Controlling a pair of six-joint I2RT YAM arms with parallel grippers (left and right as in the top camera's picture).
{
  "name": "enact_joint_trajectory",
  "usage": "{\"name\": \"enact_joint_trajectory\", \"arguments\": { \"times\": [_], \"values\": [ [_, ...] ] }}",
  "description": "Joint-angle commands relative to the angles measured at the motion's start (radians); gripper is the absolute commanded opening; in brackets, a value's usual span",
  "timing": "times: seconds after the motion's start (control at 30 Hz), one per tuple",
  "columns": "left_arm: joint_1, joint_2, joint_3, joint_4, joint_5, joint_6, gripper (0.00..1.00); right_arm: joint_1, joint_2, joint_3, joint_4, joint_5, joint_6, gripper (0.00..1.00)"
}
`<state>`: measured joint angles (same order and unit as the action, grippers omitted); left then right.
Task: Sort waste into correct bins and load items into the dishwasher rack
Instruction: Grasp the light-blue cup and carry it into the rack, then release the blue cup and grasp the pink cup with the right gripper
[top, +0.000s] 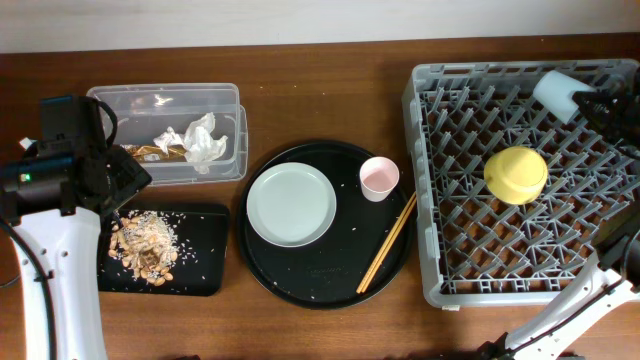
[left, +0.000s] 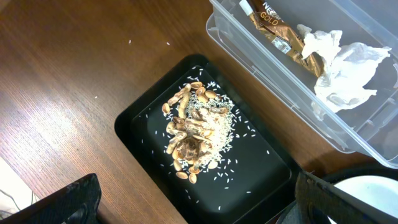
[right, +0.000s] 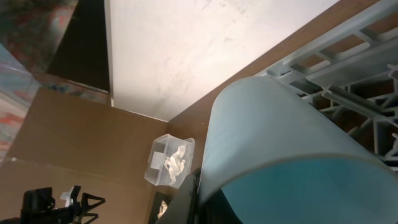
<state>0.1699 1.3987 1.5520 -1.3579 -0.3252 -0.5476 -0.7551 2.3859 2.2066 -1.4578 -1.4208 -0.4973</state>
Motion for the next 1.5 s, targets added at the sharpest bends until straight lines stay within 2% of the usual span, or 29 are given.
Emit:
{"name": "enact_joint_trajectory", "arguments": {
  "times": [0.0, 0.2, 0.3, 0.4, 0.47, 0.53, 0.6, 0.67, 0.77, 0.9, 0.93, 0.97, 1.07, 1.1, 1.17, 1.27, 1.33, 1.37, 1.47],
  "values": [
    [0.003, -0.011, 0.005, 0.002, -0.003, -0.013, 1.0, -0.003, 0.009, -0.013, -0.003, -0.046, -0.019, 0.06],
    [0.003, -0.011, 0.005, 0.002, -0.003, -0.013, 1.0, -0.01, 0.013, -0.062, 0.05, 0.187, -0.018, 0.09],
    [0.003, -0.011, 0.005, 0.002, -0.003, -0.013, 0.99, -0.032, 0.026, -0.062, 0.113, 0.188, 0.08, 0.08],
    [0.003, -0.011, 0.005, 0.002, -0.003, -0.013, 1.0, -0.059, 0.029, -0.062, 0.11, 0.185, 0.101, 0.06],
    [0.003, -0.011, 0.005, 0.002, -0.003, -0.013, 1.0, -0.076, 0.008, -0.061, 0.087, 0.107, 0.106, 0.09],
    [0.003, -0.011, 0.005, 0.002, -0.003, -0.013, 1.0, -0.08, -0.047, -0.047, 0.088, 0.251, 0.127, 0.1],
    [0.003, -0.011, 0.005, 0.002, -0.003, -0.013, 1.0, -0.076, -0.094, -0.035, 0.097, 0.402, 0.217, 0.1],
    [0.003, -0.011, 0.005, 0.002, -0.003, -0.013, 1.0, -0.074, -0.118, -0.035, 0.096, 0.405, 0.248, 0.09],
    [0.003, -0.011, 0.005, 0.002, -0.003, -0.013, 1.0, -0.039, -0.177, -0.035, 0.088, 0.406, 0.267, 0.1],
    [0.003, -0.011, 0.005, 0.002, -0.003, -0.013, 1.0, 0.087, -0.294, -0.035, 0.065, 0.47, 0.268, 0.19],
    [0.003, -0.011, 0.005, 0.002, -0.003, -0.013, 1.0, 0.143, -0.338, -0.035, 0.056, 0.516, 0.272, 0.25],
    [0.003, -0.011, 0.005, 0.002, -0.003, -0.013, 1.0, 0.229, -0.393, -0.035, 0.038, 0.6, 0.283, 0.36],
    [0.003, -0.011, 0.005, 0.002, -0.003, -0.013, 1.0, 0.465, -0.478, -0.035, 0.014, 0.894, 0.358, 0.49],
    [0.003, -0.011, 0.005, 0.002, -0.003, -0.013, 0.99, 0.542, -0.482, -0.035, 0.005, 0.95, 0.357, 0.98],
    [0.003, -0.011, 0.005, 0.002, -0.003, -0.013, 1.0, 0.773, -0.461, -0.059, -0.008, 0.996, 0.357, 0.98],
    [0.003, -0.011, 0.005, 0.002, -0.003, -0.013, 1.0, 1.003, -0.383, -0.088, -0.003, 1.024, 0.357, 0.98],
    [0.003, -0.011, 0.005, 0.002, -0.003, -0.013, 1.0, 1.107, -0.318, -0.096, -0.005, 1.076, 0.373, 0.6],
    [0.003, -0.011, 0.005, 0.002, -0.003, -0.013, 1.0, 1.166, -0.271, -0.096, -0.009, 1.131, 0.43, 0.45],
    [0.003, -0.011, 0.005, 0.002, -0.003, -0.013, 1.0, 1.282, -0.174, -0.096, -0.01, 1.387, 0.622, 0.45]
  ]
}}
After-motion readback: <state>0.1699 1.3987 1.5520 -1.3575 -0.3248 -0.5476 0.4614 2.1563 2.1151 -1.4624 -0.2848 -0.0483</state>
